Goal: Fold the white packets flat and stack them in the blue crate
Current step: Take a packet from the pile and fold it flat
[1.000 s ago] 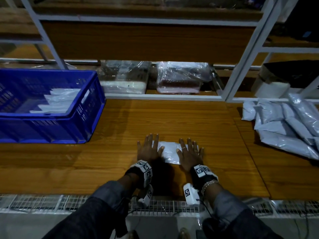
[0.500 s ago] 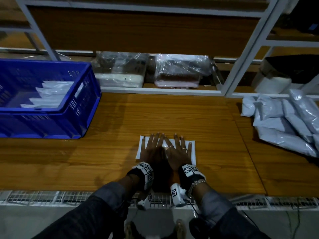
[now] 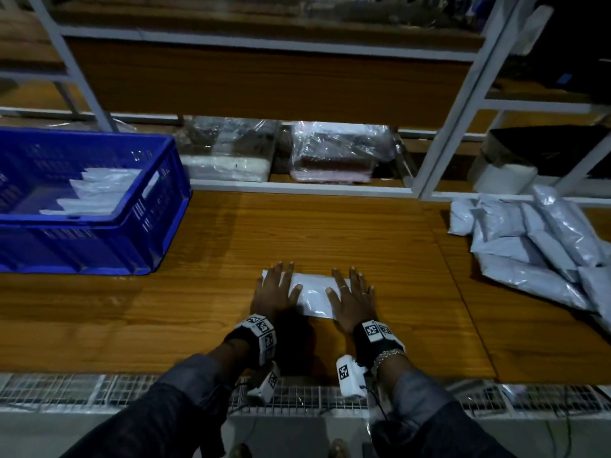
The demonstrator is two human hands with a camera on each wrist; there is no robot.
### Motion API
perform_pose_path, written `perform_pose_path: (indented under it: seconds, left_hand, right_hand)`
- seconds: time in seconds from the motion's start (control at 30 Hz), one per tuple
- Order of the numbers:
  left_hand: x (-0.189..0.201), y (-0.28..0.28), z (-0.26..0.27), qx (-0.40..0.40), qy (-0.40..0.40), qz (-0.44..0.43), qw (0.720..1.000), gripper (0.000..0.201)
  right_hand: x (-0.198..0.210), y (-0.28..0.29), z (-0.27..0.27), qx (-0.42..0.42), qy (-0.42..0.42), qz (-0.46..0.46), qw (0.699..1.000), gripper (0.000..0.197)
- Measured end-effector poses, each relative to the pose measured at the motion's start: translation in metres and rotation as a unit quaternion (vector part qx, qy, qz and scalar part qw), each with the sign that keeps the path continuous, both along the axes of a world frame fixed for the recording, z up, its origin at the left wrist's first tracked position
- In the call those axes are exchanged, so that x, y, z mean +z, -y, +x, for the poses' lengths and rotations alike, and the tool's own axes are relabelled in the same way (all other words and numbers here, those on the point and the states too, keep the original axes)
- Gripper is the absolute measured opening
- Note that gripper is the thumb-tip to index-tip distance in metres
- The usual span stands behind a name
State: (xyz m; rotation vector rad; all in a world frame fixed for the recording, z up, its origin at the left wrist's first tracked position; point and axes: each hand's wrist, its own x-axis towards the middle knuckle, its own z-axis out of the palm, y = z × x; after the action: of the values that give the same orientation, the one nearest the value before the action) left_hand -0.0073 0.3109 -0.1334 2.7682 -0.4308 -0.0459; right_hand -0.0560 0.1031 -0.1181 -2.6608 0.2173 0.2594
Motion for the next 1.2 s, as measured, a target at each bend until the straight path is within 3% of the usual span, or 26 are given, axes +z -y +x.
perform_pose_path:
  seconds: [0.1, 0.2, 0.27, 0.43, 0.57, 0.63, 0.67, 0.77, 0.87, 1.0, 1.13, 1.2]
  left_hand:
    - [-0.001, 0.007, -0.002, 0.033, -0.016, 0.023, 0.999, 0.087]
    - [0.001, 0.009, 0.001, 0.03, -0.054, 0.057, 0.996, 0.069]
    - [0.006, 0.006, 0.005, 0.02, -0.092, 0.058, 0.994, 0.068]
    - [0.014, -0.008, -0.001, -0.028, -0.088, -0.017, 0.996, 0.095]
    - [0.018, -0.018, -0.003, -0.113, -0.157, -0.039, 0.98, 0.11]
    - [0.016, -0.027, -0.002, -0.169, -0.132, -0.008, 0.977, 0.128]
    - [0.015, -0.032, -0.003, -0.187, -0.119, -0.008, 0.975, 0.128]
    - [0.016, -0.042, -0.003, -0.204, -0.08, -0.064, 0.974, 0.113]
    - [0.037, -0.044, 0.006, -0.159, -0.086, -0.086, 0.98, 0.082]
    - [0.089, -0.044, 0.023, -0.132, -0.144, -0.107, 0.975, 0.035]
    - [0.1, -0.055, 0.041, -0.066, -0.166, -0.175, 0.968, 0.045]
    - [0.094, -0.06, 0.046, -0.047, -0.171, -0.167, 0.97, 0.051]
  right_hand:
    - [0.002, -0.004, 0.002, -0.001, -0.005, -0.023, 1.0, 0.058]
    - [0.005, -0.005, 0.004, -0.001, -0.025, -0.026, 0.999, 0.058]
    - [0.006, 0.0, 0.004, 0.019, -0.019, -0.006, 1.0, 0.058]
    - [0.018, 0.013, -0.009, 0.115, 0.036, 0.091, 0.989, 0.071]
    - [0.022, 0.012, -0.017, 0.195, 0.014, 0.02, 0.981, 0.089]
    - [0.022, 0.01, -0.016, 0.205, 0.01, -0.009, 0.979, 0.091]
    - [0.023, 0.009, -0.015, 0.205, 0.011, -0.021, 0.978, 0.089]
    - [0.031, 0.01, -0.014, 0.191, 0.012, -0.024, 0.981, 0.08]
    - [0.041, 0.018, -0.004, 0.144, -0.008, 0.021, 0.989, 0.074]
    - [0.077, 0.028, 0.027, 0.089, -0.001, 0.039, 0.995, 0.034]
    - [0.106, 0.034, 0.052, 0.069, 0.011, 0.037, 0.997, 0.041]
    - [0.109, 0.03, 0.058, 0.081, -0.006, 0.028, 0.996, 0.037]
